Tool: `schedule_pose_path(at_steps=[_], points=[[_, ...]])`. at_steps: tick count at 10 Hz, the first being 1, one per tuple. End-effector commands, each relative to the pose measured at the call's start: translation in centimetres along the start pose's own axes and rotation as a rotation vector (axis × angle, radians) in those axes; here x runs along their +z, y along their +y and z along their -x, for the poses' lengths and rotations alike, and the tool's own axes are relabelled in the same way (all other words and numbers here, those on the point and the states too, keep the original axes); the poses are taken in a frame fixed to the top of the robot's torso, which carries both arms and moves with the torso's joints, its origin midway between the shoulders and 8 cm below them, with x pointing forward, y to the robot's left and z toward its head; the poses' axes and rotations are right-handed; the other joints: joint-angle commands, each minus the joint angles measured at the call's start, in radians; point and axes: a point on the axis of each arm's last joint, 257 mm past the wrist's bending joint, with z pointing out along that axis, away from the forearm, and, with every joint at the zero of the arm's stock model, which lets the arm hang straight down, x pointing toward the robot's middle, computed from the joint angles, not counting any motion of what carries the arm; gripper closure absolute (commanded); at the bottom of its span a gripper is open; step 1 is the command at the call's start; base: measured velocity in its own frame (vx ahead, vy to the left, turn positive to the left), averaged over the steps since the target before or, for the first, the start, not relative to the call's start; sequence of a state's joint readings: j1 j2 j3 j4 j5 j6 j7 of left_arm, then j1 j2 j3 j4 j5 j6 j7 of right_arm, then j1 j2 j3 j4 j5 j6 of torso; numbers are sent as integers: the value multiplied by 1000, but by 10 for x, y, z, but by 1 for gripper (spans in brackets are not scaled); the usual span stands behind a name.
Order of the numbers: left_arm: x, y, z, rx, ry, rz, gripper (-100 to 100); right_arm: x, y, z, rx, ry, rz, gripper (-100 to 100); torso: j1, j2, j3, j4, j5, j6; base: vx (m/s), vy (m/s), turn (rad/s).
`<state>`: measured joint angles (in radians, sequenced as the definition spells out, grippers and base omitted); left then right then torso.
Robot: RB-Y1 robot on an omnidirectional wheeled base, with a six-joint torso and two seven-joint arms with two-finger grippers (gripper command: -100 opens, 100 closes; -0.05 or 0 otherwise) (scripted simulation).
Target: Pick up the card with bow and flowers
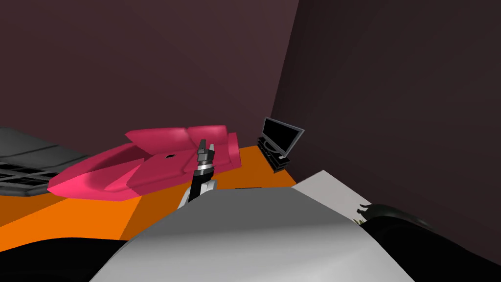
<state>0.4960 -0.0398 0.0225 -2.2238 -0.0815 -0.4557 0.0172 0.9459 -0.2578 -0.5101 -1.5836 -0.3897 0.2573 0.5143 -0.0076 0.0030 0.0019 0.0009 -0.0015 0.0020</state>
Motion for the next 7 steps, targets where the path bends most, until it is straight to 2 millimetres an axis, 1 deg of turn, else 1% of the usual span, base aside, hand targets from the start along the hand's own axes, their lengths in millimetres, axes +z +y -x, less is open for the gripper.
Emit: schedule_pose_path(at_steps=[1, 2, 3, 4, 5, 6, 7], points=[[0, 0, 0, 0, 0, 0, 0, -2, -16, 0, 6, 5, -37, -100, 0, 0, 0, 0, 0, 0, -68, -4, 288], [0, 0, 0, 0, 0, 0, 0, -5, -44, 1, 19, 13, -102, -100, 0, -1, 0, 0, 0, 0, -63, -22, 323], [0, 0, 0, 0, 0, 0, 0, -5, -44, 1, 19, 13, -102, -100, -1, -1, -1, 0, 0, 0, -59, -30, 317], [0, 0, 0, 0, 0, 0, 0, -8, -69, 2, 35, 21, -164, -100, -2, -2, -1, 0, 0, 0, -52, -3, 293], [0, 0, 0, 0, 0, 0, 0, -8, -69, 2, 35, 21, -164, -100, 0, -2, -1, 0, 0, 0, -11, 20, 178], [0, 0, 0, 0, 0, 0, 0, -13, -93, 1, 52, 30, -223, -100, 1, -4, -2, -1, 0, 1, -52, 7, 256], [0, 0, 0, 0, 0, 0, 0, -13, -93, 1, 52, 30, -223, -100, 1, -3, -2, -1, 0, 0, -77, -8, 281]])
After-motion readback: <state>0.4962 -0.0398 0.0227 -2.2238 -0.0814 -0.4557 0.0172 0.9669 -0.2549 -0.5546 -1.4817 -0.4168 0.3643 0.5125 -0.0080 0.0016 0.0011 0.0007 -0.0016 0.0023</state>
